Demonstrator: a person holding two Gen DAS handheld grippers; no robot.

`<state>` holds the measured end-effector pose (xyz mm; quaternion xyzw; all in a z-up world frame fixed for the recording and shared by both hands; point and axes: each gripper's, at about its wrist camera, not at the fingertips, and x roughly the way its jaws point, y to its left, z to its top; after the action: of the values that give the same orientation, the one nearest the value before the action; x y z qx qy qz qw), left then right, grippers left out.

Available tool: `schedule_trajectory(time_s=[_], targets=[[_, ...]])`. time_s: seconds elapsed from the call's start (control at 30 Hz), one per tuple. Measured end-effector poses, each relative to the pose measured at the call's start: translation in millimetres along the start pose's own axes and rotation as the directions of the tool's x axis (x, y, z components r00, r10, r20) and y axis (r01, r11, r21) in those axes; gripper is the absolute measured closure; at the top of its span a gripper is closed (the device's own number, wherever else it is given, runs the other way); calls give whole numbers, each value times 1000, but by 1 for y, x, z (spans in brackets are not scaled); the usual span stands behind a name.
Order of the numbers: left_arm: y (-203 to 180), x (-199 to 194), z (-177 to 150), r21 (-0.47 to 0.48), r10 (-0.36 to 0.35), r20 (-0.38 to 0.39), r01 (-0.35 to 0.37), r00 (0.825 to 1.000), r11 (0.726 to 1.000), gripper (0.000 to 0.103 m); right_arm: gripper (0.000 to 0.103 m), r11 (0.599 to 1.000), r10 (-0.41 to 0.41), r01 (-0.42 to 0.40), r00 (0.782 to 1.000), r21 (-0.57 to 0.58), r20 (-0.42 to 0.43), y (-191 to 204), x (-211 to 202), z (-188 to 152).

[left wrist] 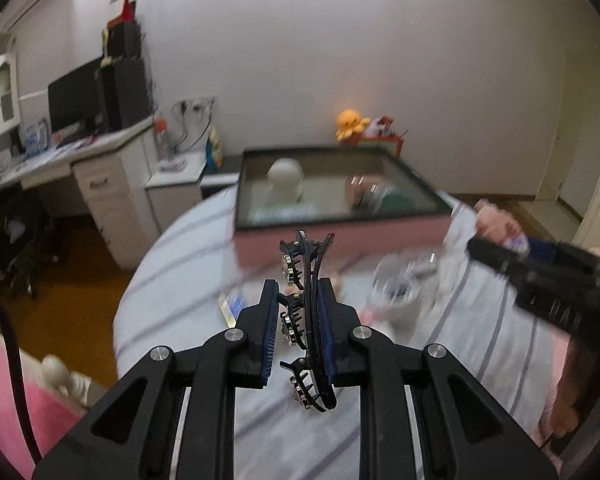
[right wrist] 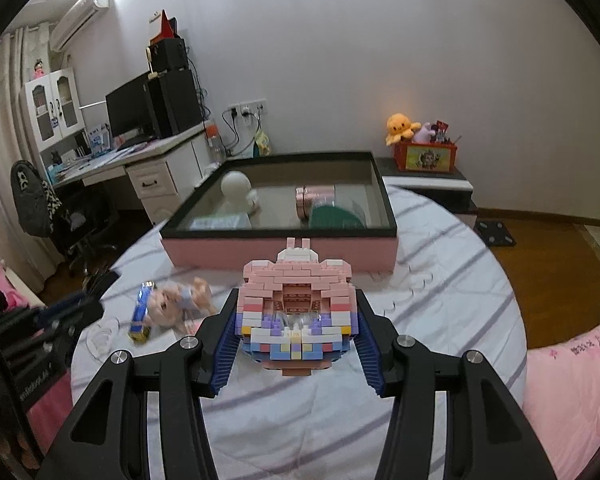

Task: Organize rigid objects
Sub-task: 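Carry the block model and black clip over the pink box and open both grippers, then withdraw both tools up and away from the pink box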

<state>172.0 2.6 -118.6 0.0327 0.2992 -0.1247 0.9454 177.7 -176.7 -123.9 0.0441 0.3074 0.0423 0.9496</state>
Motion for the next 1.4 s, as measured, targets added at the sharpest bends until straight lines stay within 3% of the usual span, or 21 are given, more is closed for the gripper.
schedule_trajectory(time_s=[0.37,0.53,0.73,0.8,0.87,1.0,1.07,1.13,1.2,1.23,1.4], targets=[[-22,98,79,23,-74,-89,76,993,997,84,50,1000,9,-9,1000,-23,15,1,39,53],[-20,161,104,29,-65,-180,71,982,997,84,50,999,39,-38,997,7,-71,-11,96,88],[-19,211,106,23,-72,-280,82,957,996,83,49,995,83,-67,973,79,-216,-30,157,89],[-16,219,103,-7,-88,-313,91,946,996,83,49,998,55,-45,979,53,-199,-30,157,87],[-11,219,102,-37,-101,-306,94,947,995,79,48,997,63,-53,977,55,-202,-30,156,87],[2,208,100,-61,-53,-281,37,958,997,50,48,997,78,-74,977,30,-200,-23,152,87],[8,199,97,-59,-26,-264,11,964,998,43,47,996,93,-90,977,22,-193,-20,150,85],[15,190,95,-60,-10,-254,-5,967,998,42,42,992,122,-117,971,36,-204,-20,152,88],[19,177,93,-65,-9,-230,-6,973,998,38,28,991,134,-126,966,50,-222,-19,153,86],[20,166,91,-64,-13,-213,0,977,998,36,26,990,137,-129,966,52,-221,-18,150,86],[20,106,83,-55,-16,-105,10,994,998,28,18,996,89,-89,991,0,-99,-10,102,83]])
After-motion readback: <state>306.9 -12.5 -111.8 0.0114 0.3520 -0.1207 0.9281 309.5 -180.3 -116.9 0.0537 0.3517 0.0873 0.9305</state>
